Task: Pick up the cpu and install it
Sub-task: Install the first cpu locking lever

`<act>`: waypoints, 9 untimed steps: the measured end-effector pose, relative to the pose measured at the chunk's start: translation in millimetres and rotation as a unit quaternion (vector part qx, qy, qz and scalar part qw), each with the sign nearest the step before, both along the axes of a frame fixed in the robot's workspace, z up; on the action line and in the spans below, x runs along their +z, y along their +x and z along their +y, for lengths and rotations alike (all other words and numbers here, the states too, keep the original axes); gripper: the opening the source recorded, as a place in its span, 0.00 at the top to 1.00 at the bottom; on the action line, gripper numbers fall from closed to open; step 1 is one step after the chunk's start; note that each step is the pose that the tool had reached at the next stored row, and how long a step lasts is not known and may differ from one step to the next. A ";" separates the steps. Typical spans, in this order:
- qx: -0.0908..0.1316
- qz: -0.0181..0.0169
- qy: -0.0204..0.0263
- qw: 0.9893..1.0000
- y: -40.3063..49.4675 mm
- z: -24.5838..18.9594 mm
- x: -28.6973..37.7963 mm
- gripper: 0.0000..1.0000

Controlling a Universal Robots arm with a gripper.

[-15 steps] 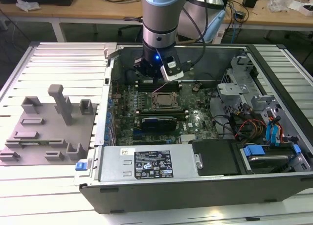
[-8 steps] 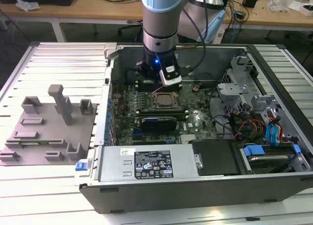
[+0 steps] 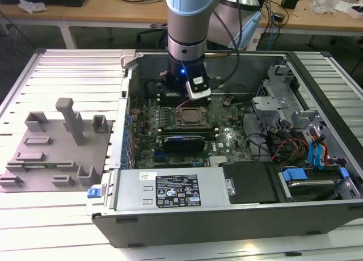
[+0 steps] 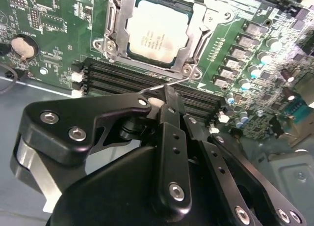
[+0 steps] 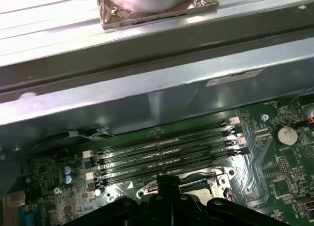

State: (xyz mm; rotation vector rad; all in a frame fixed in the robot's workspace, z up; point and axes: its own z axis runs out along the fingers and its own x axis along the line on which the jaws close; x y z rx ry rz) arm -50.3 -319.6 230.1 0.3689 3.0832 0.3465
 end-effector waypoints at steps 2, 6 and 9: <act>-0.010 0.000 0.000 1.000 2.3 0.2 -1.3 0.89; -0.043 0.000 0.000 0.999 3.6 1.6 -4.4 0.89; -0.053 0.000 0.000 0.999 3.6 3.6 -5.5 0.89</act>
